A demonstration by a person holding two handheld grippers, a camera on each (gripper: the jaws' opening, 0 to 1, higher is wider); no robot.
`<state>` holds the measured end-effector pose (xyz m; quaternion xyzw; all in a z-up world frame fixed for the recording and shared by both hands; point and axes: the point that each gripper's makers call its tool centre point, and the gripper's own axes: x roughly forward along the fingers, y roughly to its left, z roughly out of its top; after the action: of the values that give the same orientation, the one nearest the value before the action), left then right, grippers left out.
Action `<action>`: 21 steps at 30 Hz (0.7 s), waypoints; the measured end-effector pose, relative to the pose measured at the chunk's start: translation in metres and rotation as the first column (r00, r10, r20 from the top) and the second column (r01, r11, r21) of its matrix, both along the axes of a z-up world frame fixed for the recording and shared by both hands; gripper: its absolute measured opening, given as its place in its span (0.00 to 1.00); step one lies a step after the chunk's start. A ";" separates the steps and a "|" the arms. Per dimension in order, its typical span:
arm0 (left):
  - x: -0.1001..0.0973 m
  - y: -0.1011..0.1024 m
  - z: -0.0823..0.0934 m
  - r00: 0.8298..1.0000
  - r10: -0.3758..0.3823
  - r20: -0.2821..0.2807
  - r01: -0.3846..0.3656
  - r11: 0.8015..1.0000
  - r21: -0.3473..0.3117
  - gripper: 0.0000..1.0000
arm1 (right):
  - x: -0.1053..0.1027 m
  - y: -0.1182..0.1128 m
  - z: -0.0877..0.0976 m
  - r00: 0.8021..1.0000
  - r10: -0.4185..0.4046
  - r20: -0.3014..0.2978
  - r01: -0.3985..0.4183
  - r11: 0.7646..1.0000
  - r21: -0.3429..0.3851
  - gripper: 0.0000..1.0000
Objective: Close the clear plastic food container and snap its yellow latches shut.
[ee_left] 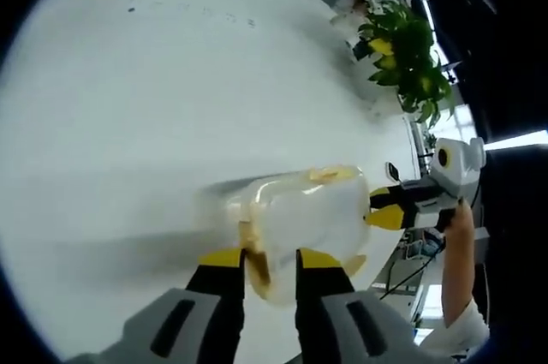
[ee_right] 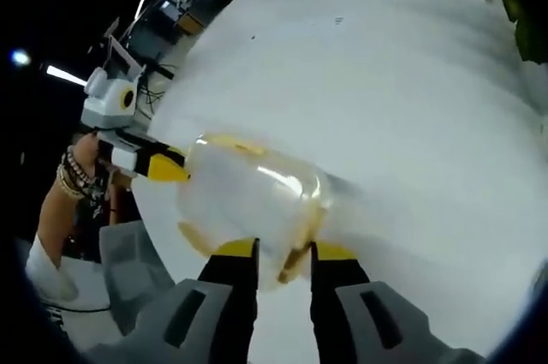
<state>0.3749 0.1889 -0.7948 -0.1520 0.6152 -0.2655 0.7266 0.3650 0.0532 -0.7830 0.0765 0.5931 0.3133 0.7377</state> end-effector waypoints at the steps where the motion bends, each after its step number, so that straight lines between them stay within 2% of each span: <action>1: 0.000 0.002 0.001 1.000 -0.005 0.008 0.005 1.000 0.001 0.15 | 0.000 0.001 0.000 1.000 0.018 0.001 -0.018 1.000 -0.020 0.20; 4: 0.002 0.002 0.002 0.999 -0.036 0.041 0.036 0.999 -0.005 0.16 | 0.000 0.000 0.001 0.995 0.093 0.039 -0.089 0.991 -0.096 0.21; 9: 0.004 0.005 0.006 0.994 -0.050 0.096 0.051 0.999 -0.003 0.16 | 0.002 0.003 0.004 0.977 0.195 0.087 -0.171 0.959 -0.224 0.22; 11: 0.004 0.006 0.008 0.991 -0.059 0.122 0.058 0.998 0.015 0.16 | 0.003 0.003 0.005 0.971 0.221 0.092 -0.189 0.945 -0.268 0.22; 13: 0.007 0.007 0.010 0.980 -0.107 0.170 0.097 0.993 0.064 0.16 | 0.003 0.003 0.006 0.964 0.249 0.094 -0.209 0.927 -0.312 0.23; 15: 0.007 0.008 0.013 0.967 -0.155 0.201 0.132 0.983 0.124 0.16 | 0.006 0.003 0.007 0.947 0.304 0.108 -0.247 0.899 -0.362 0.24; 16: 0.009 0.007 0.015 0.956 -0.189 0.225 0.155 0.975 0.159 0.16 | 0.007 0.004 0.008 0.929 0.348 0.123 -0.276 0.876 -0.395 0.24; 19: 0.010 0.008 0.018 0.932 -0.246 0.268 0.185 0.955 0.232 0.17 | 0.006 0.005 0.010 0.914 0.386 0.127 -0.287 0.836 -0.468 0.25; 20: 0.010 0.008 0.019 0.923 -0.265 0.280 0.194 0.947 0.256 0.17 | 0.007 0.005 0.010 0.902 0.411 0.134 -0.301 0.819 -0.488 0.25; 21: 0.011 0.008 0.021 0.908 -0.292 0.300 0.206 0.935 0.288 0.17 | 0.009 0.010 0.012 0.858 0.489 0.156 -0.351 0.781 -0.516 0.23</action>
<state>0.3857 0.1970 -0.7737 0.0688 0.5242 -0.2995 0.7942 0.3736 0.0629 -0.7712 -0.2855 0.5419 0.3253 0.7204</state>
